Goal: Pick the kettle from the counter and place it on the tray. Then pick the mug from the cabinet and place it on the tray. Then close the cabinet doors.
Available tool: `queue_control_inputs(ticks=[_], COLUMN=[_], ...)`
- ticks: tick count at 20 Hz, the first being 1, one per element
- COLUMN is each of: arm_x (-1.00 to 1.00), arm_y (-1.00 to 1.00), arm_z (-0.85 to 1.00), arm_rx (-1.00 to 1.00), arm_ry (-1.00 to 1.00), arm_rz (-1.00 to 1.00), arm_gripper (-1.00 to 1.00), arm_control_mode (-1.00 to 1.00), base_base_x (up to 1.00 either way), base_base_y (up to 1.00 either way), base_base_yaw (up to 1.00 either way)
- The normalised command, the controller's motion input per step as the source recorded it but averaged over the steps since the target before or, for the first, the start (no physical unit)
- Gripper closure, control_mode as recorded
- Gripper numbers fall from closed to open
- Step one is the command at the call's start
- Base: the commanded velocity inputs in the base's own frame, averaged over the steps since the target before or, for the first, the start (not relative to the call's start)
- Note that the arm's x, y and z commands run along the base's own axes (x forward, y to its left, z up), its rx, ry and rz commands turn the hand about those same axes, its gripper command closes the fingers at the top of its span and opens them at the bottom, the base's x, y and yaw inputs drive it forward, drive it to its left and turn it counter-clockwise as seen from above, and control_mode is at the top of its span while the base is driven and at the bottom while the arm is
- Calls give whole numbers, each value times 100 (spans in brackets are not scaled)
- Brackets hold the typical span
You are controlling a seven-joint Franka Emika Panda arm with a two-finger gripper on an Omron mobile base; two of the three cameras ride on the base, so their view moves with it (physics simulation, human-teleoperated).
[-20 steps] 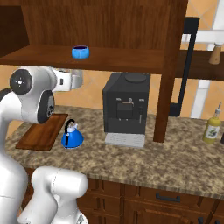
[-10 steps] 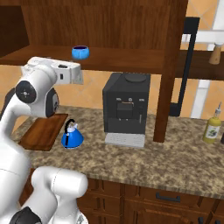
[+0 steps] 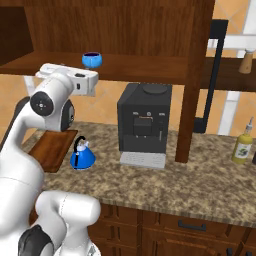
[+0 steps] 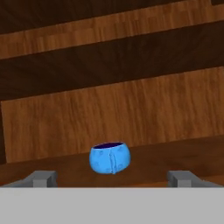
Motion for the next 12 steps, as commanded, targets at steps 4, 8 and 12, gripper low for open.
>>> queue_control_inputs(ticks=[4, 8, 12], arm_x=[8, 12, 38], arm_y=[-3, 1, 11], arm_z=[3, 9, 0], arm_rx=[0, 0, -3], arm_ry=[3, 6, 19], arm_rz=[0, 0, 0], arm_gripper=[-100, -100, -100], arm_control_mode=[-100, -100, -100], base_base_x=[0, 0, 0], base_base_y=[0, 0, 0], base_base_yaw=[0, 0, 0])
